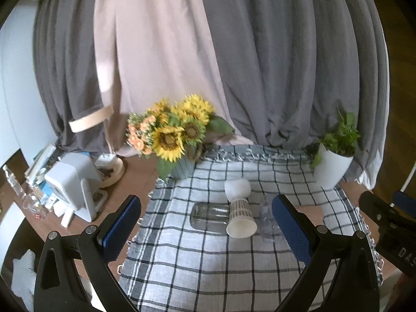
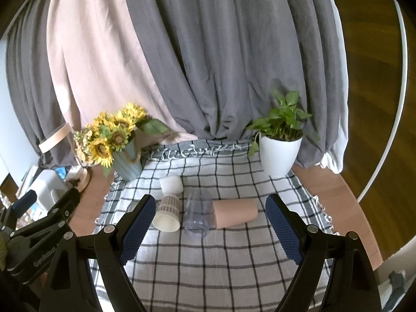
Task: Flip cup upside down
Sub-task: 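Move the left tool toward the dark glass tumbler lying on its side, then close the left tool around the body of the dark glass tumbler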
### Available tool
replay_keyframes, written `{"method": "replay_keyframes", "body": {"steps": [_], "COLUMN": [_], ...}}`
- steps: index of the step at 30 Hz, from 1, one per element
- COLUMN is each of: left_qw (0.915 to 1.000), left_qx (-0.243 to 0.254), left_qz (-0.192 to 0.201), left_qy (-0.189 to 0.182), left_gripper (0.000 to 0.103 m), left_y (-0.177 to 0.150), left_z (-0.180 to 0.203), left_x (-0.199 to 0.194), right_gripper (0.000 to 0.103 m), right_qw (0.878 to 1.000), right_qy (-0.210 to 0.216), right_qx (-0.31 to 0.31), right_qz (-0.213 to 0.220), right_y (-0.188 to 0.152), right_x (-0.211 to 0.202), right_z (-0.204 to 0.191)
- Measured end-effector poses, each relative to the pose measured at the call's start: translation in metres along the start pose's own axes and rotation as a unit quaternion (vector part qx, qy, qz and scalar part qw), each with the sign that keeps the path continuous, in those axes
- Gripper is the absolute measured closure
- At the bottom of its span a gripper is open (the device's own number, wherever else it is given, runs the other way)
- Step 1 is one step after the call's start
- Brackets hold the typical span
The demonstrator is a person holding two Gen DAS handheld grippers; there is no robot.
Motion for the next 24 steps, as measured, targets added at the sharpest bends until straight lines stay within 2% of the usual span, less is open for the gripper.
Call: {"method": "replay_keyframes", "body": {"steps": [4,8,14,19,24], "left_qw": [0.9994,0.9969,0.9847,0.9615,0.9279], "left_qx": [0.014,0.052,0.118,0.191,0.275], "left_qz": [-0.032,-0.059,-0.122,-0.176,-0.221], "left_qy": [-0.007,-0.009,-0.041,-0.088,-0.122], "left_gripper": [0.001,0.000,0.001,0.001,0.001], "left_y": [-0.006,-0.012,-0.023,-0.033,-0.048], "left_z": [-0.004,-0.007,-0.015,-0.017,-0.013], "left_x": [0.019,0.041,0.088,0.131,0.177], "right_gripper": [0.017,0.017,0.017,0.017,0.017], "right_qw": [1.000,0.998,0.995,0.989,0.973], "right_qy": [0.009,0.014,0.001,-0.023,-0.056], "right_qx": [0.016,0.031,0.059,0.102,0.173], "right_qz": [-0.023,-0.047,-0.081,-0.108,-0.142], "right_y": [-0.006,-0.012,-0.023,-0.037,-0.059], "right_x": [0.017,0.038,0.067,0.086,0.110], "right_z": [-0.006,-0.016,-0.040,-0.058,-0.074]}}
Point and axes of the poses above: each gripper's, at about its wrist camera, not at the fingertips, and x roughly the way its jaws point, z to its right, y to its top, the point moved 8 cm from there along x, roughly the way its jaws point, and after that the axes turned 14 degrees about -x, right-handed, at the moved point
